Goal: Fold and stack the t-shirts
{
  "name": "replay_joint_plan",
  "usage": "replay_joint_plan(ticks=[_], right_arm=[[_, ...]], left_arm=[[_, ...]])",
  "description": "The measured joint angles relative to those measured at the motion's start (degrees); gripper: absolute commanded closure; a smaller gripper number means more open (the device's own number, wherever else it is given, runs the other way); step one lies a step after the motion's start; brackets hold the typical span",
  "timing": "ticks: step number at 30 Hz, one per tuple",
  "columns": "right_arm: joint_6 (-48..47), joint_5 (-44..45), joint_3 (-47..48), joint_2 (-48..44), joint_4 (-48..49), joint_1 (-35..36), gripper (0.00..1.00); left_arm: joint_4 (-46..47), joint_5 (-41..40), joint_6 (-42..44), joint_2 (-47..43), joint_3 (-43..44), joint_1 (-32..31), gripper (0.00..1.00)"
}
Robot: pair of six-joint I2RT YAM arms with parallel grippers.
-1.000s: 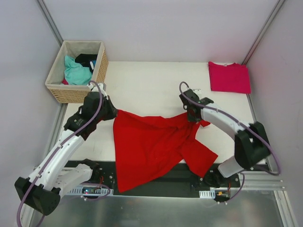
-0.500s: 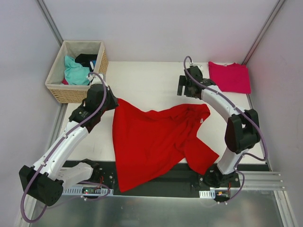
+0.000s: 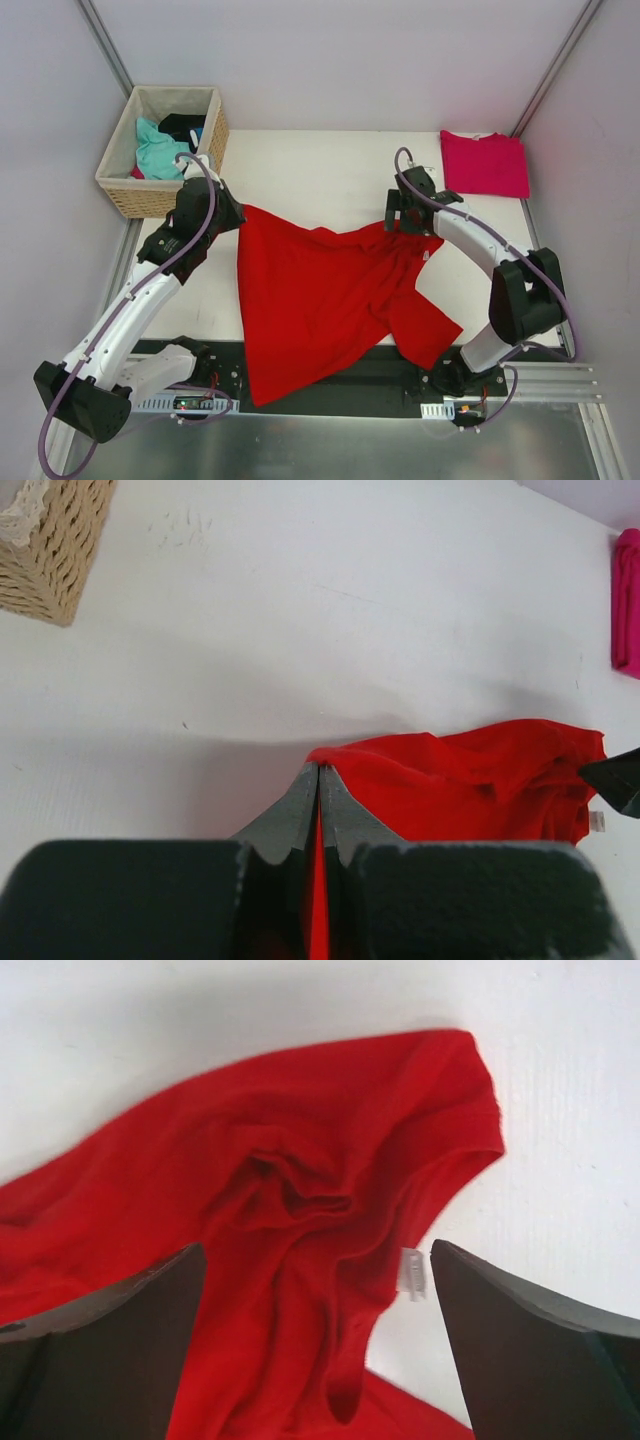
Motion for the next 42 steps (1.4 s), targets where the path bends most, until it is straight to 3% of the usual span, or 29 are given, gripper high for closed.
replay_joint_plan(ticks=[6, 7, 10, 20, 22, 34, 42], right_arm=[[0.0, -0.1, -1.6, 2.7, 0.8, -3.0, 0.2], [0.1, -0.3, -1.6, 3.5, 1.0, -3.1, 0.3], [0.2, -0.8, -1.3, 6.0, 1.4, -3.3, 0.47], [1.0, -2.1, 0.9, 9.6, 1.9, -3.5, 0.78], [1.1, -2.1, 1.2, 9.8, 1.9, -3.6, 0.98], [0.8, -1.8, 2.4, 8.0, -0.5, -2.9, 0.99], [-5.6, -0.6, 12.0, -18.0, -3.2, 4.7, 0.99]], left_arm=[[-2.1, 1.0, -1.4, 0.1, 0.1, 0.0, 1.0], [-2.5, 1.0, -1.6, 0.1, 0.1, 0.0, 1.0], [-3.1, 1.1, -2.1, 0.1, 0.1, 0.0, 1.0], [-3.2, 1.0, -2.1, 0.2, 0.1, 0.4, 1.0], [-3.2, 1.0, -2.1, 0.2, 0.1, 0.7, 1.0], [-4.7, 1.1, -1.8, 0.1, 1.3, 0.8, 1.0], [-6.7, 0.9, 2.3, -4.4, 8.1, 0.8, 1.0]])
